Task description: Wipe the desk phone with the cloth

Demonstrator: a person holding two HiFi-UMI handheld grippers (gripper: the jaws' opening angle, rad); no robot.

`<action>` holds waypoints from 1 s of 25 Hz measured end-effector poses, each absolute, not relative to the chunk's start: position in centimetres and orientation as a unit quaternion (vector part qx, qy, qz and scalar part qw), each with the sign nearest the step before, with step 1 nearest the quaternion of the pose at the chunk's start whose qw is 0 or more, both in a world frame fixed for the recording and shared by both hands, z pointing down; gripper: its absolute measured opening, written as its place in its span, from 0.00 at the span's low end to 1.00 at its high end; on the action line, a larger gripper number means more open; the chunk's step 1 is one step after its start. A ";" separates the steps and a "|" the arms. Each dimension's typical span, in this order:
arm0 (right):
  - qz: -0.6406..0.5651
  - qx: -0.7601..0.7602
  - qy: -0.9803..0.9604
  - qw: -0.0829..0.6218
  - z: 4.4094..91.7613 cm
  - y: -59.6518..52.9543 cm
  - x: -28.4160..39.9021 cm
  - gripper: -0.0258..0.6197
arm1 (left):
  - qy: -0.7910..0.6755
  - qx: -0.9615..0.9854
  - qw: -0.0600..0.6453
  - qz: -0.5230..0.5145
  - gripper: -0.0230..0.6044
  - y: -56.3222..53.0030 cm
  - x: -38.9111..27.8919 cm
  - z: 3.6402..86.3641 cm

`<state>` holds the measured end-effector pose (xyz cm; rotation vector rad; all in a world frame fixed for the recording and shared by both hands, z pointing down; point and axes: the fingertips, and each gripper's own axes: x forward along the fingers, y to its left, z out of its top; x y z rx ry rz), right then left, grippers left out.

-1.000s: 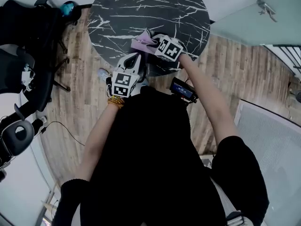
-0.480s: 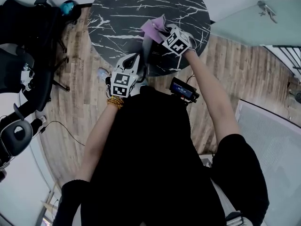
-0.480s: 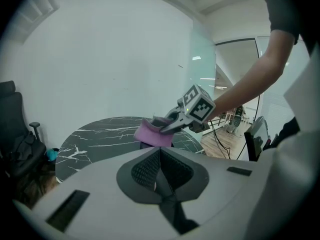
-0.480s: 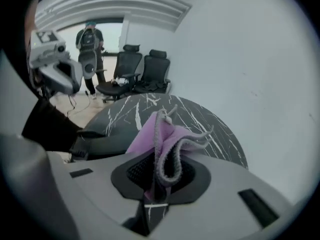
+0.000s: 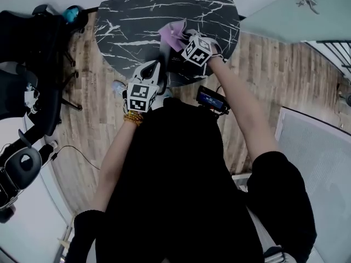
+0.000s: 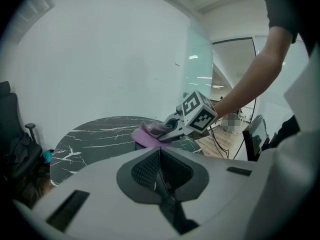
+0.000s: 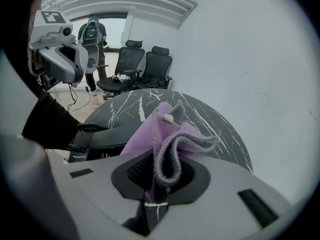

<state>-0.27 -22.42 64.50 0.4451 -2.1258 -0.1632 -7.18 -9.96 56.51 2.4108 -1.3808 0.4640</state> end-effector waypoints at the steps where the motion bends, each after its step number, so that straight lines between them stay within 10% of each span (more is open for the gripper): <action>1: -0.056 0.183 -0.867 0.461 64.6 -22.4 -0.3 0.12 | -0.483 0.845 0.162 0.163 0.06 -10.0 -7.1 56.6; 25: 0.048 0.196 -0.880 0.431 65.2 -21.6 -0.2 0.12 | -0.473 0.850 0.163 0.165 0.06 -10.7 -6.1 56.7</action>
